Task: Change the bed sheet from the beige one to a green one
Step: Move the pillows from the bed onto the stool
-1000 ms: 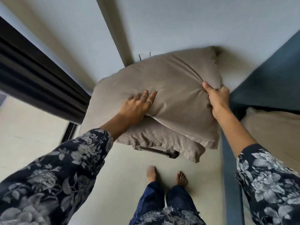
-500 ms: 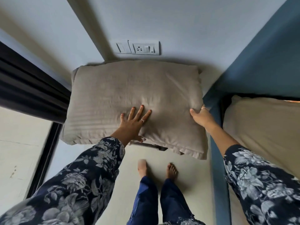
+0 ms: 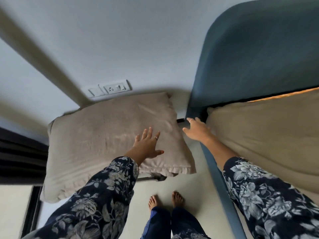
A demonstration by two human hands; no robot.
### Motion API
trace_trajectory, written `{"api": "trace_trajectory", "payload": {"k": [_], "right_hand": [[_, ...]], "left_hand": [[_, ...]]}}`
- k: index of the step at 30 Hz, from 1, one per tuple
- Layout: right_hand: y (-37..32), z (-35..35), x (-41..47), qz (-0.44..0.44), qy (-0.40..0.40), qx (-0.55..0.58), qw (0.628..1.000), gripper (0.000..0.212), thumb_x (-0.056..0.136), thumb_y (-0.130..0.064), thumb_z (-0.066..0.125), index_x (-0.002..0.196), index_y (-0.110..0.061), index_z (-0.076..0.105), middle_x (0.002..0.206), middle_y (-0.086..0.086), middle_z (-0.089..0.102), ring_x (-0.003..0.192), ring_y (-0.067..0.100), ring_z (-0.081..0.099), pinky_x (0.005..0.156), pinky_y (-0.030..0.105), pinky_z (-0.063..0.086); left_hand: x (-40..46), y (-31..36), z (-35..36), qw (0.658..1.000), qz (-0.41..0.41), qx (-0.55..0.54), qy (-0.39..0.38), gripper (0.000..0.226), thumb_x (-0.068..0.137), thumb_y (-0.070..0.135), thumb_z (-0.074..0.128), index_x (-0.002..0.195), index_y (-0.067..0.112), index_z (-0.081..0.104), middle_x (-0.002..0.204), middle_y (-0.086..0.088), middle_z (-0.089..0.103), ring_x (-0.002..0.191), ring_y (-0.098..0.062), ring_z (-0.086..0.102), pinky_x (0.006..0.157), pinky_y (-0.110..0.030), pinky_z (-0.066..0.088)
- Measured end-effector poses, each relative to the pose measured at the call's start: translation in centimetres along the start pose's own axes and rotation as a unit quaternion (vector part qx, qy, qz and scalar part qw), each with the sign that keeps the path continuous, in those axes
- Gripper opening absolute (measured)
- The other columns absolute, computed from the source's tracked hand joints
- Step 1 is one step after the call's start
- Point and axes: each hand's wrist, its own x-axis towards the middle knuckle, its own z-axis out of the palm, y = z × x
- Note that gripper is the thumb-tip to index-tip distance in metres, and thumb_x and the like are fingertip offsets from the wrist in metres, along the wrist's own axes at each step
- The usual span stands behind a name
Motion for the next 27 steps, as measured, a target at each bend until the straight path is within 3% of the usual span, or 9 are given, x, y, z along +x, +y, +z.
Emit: {"api": "trace_trajectory", "payload": {"k": [9, 16, 22, 27], "right_hand": [[8.2, -5.5, -5.4, 0.145, 0.055, 0.048, 0.987, 0.056, 0.093, -0.040, 0.047, 0.145, -0.022, 0.035, 0.145, 0.008, 0.035, 0.134, 0.035, 0.035, 0.109, 0.055, 0.026], [13.3, -8.6, -10.2, 0.239, 0.111, 0.070, 0.962, 0.053, 0.095, -0.037, 0.048, 0.143, -0.018, 0.038, 0.145, 0.009, 0.037, 0.133, 0.032, 0.036, 0.105, 0.051, 0.026], [14.6, -7.0, -11.9, 0.263, 0.103, 0.089, 0.955, 0.054, 0.094, -0.039, 0.048, 0.143, -0.019, 0.038, 0.145, 0.008, 0.037, 0.133, 0.032, 0.037, 0.106, 0.050, 0.028], [15.3, -5.8, -11.1, 0.253, 0.096, 0.095, 0.958, 0.051, 0.094, -0.038, 0.047, 0.140, -0.017, 0.041, 0.143, 0.008, 0.040, 0.131, 0.031, 0.039, 0.107, 0.048, 0.029]], "left_hand": [[2.8, 7.9, -4.8, 0.968, 0.164, 0.183, 0.040, 0.081, 0.095, 0.045, 0.050, 0.153, 0.018, 0.002, 0.160, -0.005, -0.011, 0.147, -0.027, -0.012, 0.118, -0.049, 0.000], [3.0, 13.6, -6.9, 0.934, 0.249, 0.252, 0.053, 0.076, 0.097, 0.044, 0.047, 0.153, 0.019, 0.002, 0.160, -0.002, -0.011, 0.146, -0.025, -0.015, 0.117, -0.046, -0.002], [3.0, 15.8, -6.5, 0.910, 0.290, 0.292, 0.042, 0.073, 0.097, 0.043, 0.046, 0.154, 0.018, 0.006, 0.161, -0.003, -0.009, 0.146, -0.026, -0.015, 0.118, -0.048, -0.002], [3.8, 16.0, -5.9, 0.912, 0.289, 0.292, 0.021, 0.073, 0.098, 0.042, 0.045, 0.154, 0.019, 0.004, 0.161, -0.003, -0.009, 0.146, -0.025, -0.015, 0.118, -0.048, -0.003]]}}
